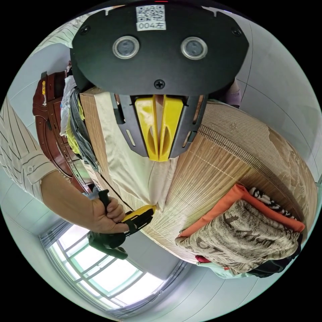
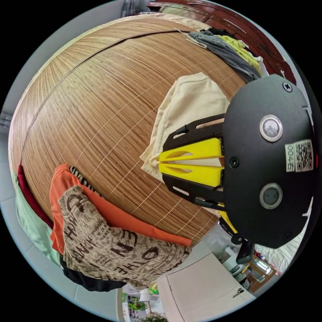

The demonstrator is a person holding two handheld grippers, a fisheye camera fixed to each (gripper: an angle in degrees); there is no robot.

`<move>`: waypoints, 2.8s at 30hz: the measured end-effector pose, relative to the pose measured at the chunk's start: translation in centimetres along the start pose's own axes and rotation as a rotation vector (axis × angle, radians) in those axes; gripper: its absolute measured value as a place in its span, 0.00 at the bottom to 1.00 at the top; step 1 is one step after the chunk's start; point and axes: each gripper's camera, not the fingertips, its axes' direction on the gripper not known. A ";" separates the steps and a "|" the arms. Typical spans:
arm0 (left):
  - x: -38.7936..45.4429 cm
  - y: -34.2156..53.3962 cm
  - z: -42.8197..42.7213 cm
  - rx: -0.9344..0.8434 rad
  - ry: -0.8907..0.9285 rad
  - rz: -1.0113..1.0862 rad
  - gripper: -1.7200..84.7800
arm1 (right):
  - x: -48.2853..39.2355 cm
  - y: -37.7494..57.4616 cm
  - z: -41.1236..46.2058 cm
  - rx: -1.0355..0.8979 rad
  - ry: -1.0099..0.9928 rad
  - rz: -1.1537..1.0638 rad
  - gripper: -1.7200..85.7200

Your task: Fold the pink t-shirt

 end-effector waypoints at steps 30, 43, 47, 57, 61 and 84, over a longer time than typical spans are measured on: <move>-3.3 2.8 -7.4 -0.033 -0.009 0.067 0.06 | 1.6 28.2 9.0 0.289 0.151 -0.260 0.09; -2.5 5.0 -7.1 -0.085 -0.061 0.181 0.11 | -5.6 20.9 5.4 0.338 0.023 -0.449 0.16; -2.3 5.0 -6.9 -0.085 -0.090 0.210 0.07 | -7.1 19.7 6.5 0.291 0.107 -0.513 0.13; -3.8 4.9 -6.8 -0.113 -0.074 0.180 0.03 | -5.1 18.8 8.3 0.329 0.142 -0.452 0.03; -3.8 4.4 -8.6 -0.079 -0.043 0.180 0.04 | -4.1 19.7 7.3 0.330 0.064 -0.546 0.08; -5.6 -2.1 -7.0 -0.086 -0.017 0.136 0.04 | -3.3 18.3 8.2 0.269 0.055 -0.685 0.03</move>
